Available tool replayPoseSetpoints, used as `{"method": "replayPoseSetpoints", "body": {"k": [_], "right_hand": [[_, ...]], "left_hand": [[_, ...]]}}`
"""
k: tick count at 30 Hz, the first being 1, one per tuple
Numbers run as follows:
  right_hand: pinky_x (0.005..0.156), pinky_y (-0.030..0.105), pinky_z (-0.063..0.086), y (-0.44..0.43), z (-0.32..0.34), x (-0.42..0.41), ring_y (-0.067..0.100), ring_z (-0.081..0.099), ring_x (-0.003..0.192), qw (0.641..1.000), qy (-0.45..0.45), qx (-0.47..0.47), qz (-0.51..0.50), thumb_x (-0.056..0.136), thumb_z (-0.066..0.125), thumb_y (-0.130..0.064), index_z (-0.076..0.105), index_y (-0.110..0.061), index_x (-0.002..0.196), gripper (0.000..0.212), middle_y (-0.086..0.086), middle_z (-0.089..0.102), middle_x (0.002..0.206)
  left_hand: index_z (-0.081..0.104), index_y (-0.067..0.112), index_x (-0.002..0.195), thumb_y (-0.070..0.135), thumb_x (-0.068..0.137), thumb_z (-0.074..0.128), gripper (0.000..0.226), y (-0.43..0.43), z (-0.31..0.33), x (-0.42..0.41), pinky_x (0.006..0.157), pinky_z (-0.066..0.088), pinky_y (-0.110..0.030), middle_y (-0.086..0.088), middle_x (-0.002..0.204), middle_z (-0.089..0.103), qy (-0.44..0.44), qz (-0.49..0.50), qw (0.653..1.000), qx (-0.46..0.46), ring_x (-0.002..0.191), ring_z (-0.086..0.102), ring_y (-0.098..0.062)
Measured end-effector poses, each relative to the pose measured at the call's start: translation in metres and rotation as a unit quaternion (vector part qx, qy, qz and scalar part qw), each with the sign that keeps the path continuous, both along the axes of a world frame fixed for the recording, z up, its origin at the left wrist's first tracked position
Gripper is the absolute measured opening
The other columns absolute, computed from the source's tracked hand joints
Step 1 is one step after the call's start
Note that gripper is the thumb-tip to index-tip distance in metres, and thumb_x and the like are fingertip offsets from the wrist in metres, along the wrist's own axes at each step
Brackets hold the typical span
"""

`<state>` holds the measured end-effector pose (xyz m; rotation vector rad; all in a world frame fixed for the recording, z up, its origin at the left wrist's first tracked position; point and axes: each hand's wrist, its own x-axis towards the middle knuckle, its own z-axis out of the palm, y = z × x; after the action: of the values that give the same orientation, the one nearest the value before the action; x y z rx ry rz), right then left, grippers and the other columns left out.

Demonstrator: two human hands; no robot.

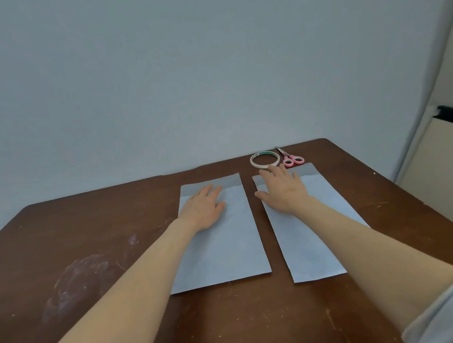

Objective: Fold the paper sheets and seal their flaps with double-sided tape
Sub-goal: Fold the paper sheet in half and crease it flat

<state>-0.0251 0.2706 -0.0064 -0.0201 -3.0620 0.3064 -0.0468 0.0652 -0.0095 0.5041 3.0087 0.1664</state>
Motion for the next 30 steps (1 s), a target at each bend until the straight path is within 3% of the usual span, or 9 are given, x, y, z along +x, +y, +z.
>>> {"method": "replayPoseSetpoints", "body": {"k": [7,9,12,16,19,22,24,27,30], "right_hand": [[0.121,0.047,0.008,-0.033,0.001,0.011,0.025,-0.002,0.150,0.998,-0.010,-0.001,0.059,0.096,0.044,-0.051,0.021,-0.022,0.153,0.068,0.005,0.009,0.161],[0.120,0.045,0.011,-0.043,0.000,0.013,0.025,0.004,0.149,0.996,-0.027,0.007,0.086,0.096,0.045,-0.051,0.026,-0.022,0.151,0.065,0.005,0.015,0.160],[0.113,0.042,0.028,-0.053,-0.002,0.013,0.025,0.026,0.142,0.997,-0.038,0.006,0.070,0.093,0.050,-0.049,0.034,-0.019,0.147,0.063,0.005,0.026,0.154],[0.102,0.039,0.042,-0.061,0.000,0.001,0.028,0.041,0.129,0.997,-0.050,-0.048,0.025,0.087,0.063,-0.042,0.040,-0.013,0.140,0.064,0.009,0.037,0.142],[0.093,0.035,0.045,-0.067,0.007,-0.011,0.030,0.050,0.120,0.993,-0.082,-0.088,-0.013,0.082,0.071,-0.032,0.039,-0.011,0.139,0.069,0.013,0.038,0.138],[0.089,0.033,0.044,-0.069,0.012,-0.023,0.028,0.047,0.123,0.986,-0.118,-0.112,-0.048,0.080,0.074,-0.029,0.033,-0.008,0.141,0.076,0.016,0.038,0.140],[0.082,0.034,0.044,-0.067,0.012,-0.032,0.027,0.048,0.118,0.981,-0.127,-0.129,-0.067,0.078,0.076,-0.026,0.033,-0.005,0.138,0.077,0.013,0.046,0.130],[0.073,0.032,0.041,-0.062,0.015,-0.042,0.024,0.048,0.096,0.974,-0.130,-0.166,-0.089,0.078,0.077,-0.019,0.039,-0.001,0.128,0.066,0.008,0.047,0.106],[0.064,0.030,0.042,-0.057,0.017,-0.051,0.024,0.050,0.087,0.969,-0.121,-0.190,-0.098,0.076,0.078,-0.019,0.048,-0.005,0.089,0.035,0.008,0.051,0.090]], "left_hand": [[0.013,0.030,0.152,0.049,0.099,0.031,0.060,-0.008,-0.003,0.012,0.120,0.010,-0.040,-0.003,0.161,0.003,-0.005,-0.043,0.999,-0.024,0.148,0.006,-0.021],[0.013,0.030,0.152,0.051,0.098,0.033,0.062,-0.016,-0.004,0.013,0.119,0.012,-0.041,-0.003,0.161,0.004,0.003,-0.024,0.999,-0.041,0.148,0.007,-0.020],[0.023,0.021,0.149,0.041,0.094,0.044,0.063,-0.032,-0.002,0.013,0.110,0.031,-0.042,-0.007,0.157,0.017,0.038,0.083,0.996,-0.009,0.143,0.023,-0.025],[0.041,0.008,0.133,0.037,0.082,0.064,0.064,-0.050,0.006,0.003,0.094,0.046,-0.043,-0.014,0.134,0.043,-0.017,0.206,0.975,0.082,0.124,0.044,-0.031],[0.051,0.004,0.110,0.031,0.077,0.075,0.049,-0.056,0.014,-0.009,0.081,0.049,-0.037,-0.015,0.120,0.057,-0.066,0.221,0.965,0.121,0.101,0.057,-0.029],[0.048,0.007,0.082,0.022,0.075,0.078,0.034,-0.057,0.018,-0.018,0.066,0.046,-0.031,-0.011,0.102,0.060,-0.111,0.228,0.951,0.175,0.084,0.054,-0.024],[0.054,0.004,0.091,0.022,0.073,0.081,0.037,-0.060,0.017,-0.024,0.069,0.047,-0.033,-0.011,0.107,0.061,-0.121,0.242,0.940,0.207,0.092,0.058,-0.026],[0.058,-0.001,0.118,0.019,0.074,0.081,0.053,-0.064,0.013,-0.030,0.091,0.047,-0.038,-0.010,0.122,0.058,-0.127,0.271,0.905,0.302,0.116,0.055,-0.030],[0.057,0.003,0.122,0.018,0.076,0.080,0.053,-0.070,0.007,-0.037,0.101,0.043,-0.041,-0.012,0.128,0.057,-0.130,0.286,0.859,0.403,0.121,0.052,-0.030]]}}
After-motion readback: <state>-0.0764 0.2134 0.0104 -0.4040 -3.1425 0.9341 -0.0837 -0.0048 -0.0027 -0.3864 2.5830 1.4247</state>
